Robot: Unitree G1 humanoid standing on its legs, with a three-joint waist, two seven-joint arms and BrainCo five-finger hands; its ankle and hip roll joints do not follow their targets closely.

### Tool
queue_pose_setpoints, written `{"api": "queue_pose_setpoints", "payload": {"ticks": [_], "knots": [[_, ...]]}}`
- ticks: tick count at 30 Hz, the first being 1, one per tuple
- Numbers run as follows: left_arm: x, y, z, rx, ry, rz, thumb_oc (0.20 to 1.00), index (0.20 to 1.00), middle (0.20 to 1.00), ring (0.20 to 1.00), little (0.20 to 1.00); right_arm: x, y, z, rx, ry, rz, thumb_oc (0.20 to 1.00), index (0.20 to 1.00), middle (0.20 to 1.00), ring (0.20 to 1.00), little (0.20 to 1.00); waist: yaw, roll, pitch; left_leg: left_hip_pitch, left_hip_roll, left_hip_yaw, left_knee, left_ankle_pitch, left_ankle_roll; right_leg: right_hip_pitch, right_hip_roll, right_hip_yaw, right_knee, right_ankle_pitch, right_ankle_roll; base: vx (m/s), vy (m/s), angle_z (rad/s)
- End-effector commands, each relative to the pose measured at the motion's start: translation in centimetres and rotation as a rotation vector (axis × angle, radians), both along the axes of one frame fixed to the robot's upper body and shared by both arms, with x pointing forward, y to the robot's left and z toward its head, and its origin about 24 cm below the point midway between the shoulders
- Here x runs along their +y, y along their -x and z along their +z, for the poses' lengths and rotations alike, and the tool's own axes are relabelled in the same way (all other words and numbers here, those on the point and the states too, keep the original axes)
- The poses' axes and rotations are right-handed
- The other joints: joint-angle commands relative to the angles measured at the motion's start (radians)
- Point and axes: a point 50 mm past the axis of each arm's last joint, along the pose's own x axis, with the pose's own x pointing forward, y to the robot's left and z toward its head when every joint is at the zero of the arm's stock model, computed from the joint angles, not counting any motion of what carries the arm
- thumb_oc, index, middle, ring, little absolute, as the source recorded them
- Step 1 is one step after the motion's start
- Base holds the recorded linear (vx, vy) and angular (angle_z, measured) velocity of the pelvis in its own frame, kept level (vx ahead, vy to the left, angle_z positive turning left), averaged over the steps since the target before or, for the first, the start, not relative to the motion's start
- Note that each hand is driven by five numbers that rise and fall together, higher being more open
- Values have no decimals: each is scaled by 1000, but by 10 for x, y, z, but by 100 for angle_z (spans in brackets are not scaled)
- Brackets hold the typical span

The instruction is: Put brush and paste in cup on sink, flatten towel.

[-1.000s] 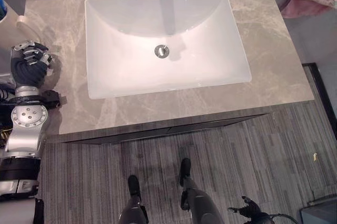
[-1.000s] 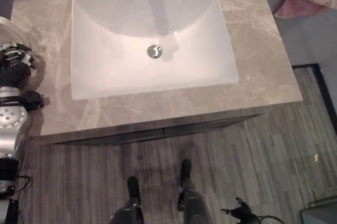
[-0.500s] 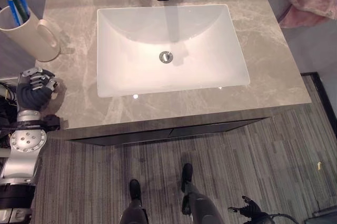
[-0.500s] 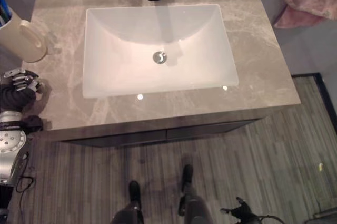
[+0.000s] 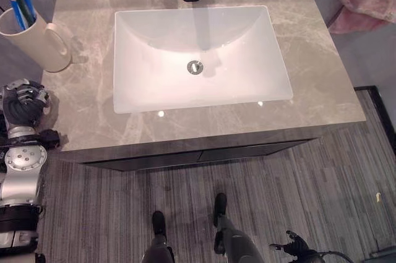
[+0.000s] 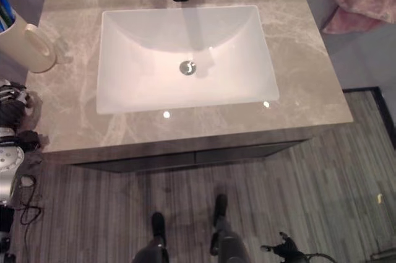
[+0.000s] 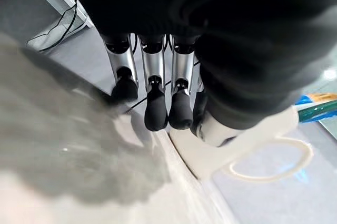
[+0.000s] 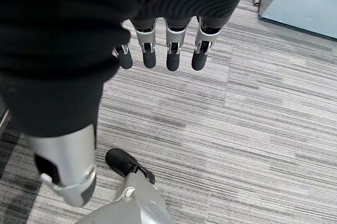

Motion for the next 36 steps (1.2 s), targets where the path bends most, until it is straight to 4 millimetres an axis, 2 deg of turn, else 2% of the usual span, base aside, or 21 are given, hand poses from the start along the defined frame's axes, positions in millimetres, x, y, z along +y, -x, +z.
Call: {"api": "queue_pose_setpoints", "payload": {"ticks": [1,8,14,23,36], "knots": [[17,5,49,-80,-176,90,200,200,200,200,200,-9,1,3,9,41,-1,1000,1000,1000,1000,1000,-11,-41,25,-43,-7,-3,2,69,23,80,-43,80,-3,-27,73,0,0,0],[20,5,51,-84,-175,135,200,200,200,200,200,-8,2,2,7,33,-5,1000,1000,1000,1000,1000,-16,-50,24,-40,-4,4,2,66,23,76,-41,92,-3,-29,72,8,-2,-2],[18,0,43,-113,-139,238,200,200,200,200,200,-2,0,1,1,22,5,1000,1000,1000,1000,1000,-25,-58,20,-38,0,12,2,62,22,71,-38,99,-3,-32,69,6,-4,-1],[22,-3,45,-133,-122,302,200,200,200,200,200,-1,-2,2,-11,19,11,1000,1000,1000,1000,1000,-33,-68,15,-28,6,27,2,58,20,67,-31,116,-3,-33,66,13,-8,-6],[34,-3,52,-132,-129,407,200,200,200,200,200,7,7,-2,3,-4,40,1000,1000,1000,1000,1000,-61,-107,-5,-13,26,46,2,56,13,59,-12,140,-3,-31,64,11,-17,-6]]}}
